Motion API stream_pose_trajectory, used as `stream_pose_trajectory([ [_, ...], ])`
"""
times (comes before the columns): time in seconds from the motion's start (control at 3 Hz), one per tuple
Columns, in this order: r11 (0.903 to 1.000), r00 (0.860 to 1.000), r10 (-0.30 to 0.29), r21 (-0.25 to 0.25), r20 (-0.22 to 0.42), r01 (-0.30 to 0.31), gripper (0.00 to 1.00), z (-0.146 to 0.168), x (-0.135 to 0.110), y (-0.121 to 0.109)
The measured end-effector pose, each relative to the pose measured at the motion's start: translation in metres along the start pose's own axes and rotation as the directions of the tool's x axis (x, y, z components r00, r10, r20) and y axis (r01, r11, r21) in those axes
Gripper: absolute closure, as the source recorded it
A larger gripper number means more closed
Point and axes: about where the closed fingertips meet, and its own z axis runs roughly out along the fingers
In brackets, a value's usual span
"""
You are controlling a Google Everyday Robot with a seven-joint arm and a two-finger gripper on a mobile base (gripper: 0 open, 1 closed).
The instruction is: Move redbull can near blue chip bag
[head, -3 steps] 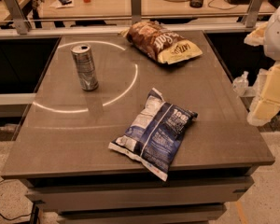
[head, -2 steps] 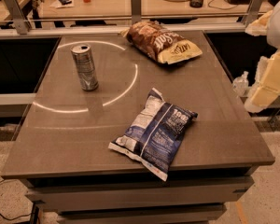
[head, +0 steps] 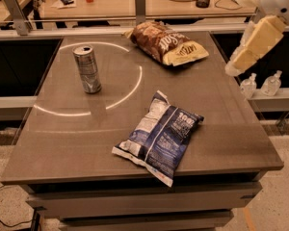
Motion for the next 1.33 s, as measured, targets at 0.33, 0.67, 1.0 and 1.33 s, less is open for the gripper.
stream_pose_trajectory([
  [0.33, 0.9999, 0.993, 0.011, 0.004, 0.114, -0.012, 0.0, 0.029, -0.028, -0.014],
  [0.67, 0.9972, 0.961, 0.063, -0.054, 0.268, -0.051, 0.0, 0.058, -0.046, -0.028],
  [1.0, 0.9852, 0.889, 0.085, -0.171, 0.449, -0.007, 0.0, 0.085, -0.072, -0.031],
  [1.33, 0.9607, 0.819, 0.111, -0.272, 0.563, 0.056, 0.0, 0.108, -0.088, -0.028],
])
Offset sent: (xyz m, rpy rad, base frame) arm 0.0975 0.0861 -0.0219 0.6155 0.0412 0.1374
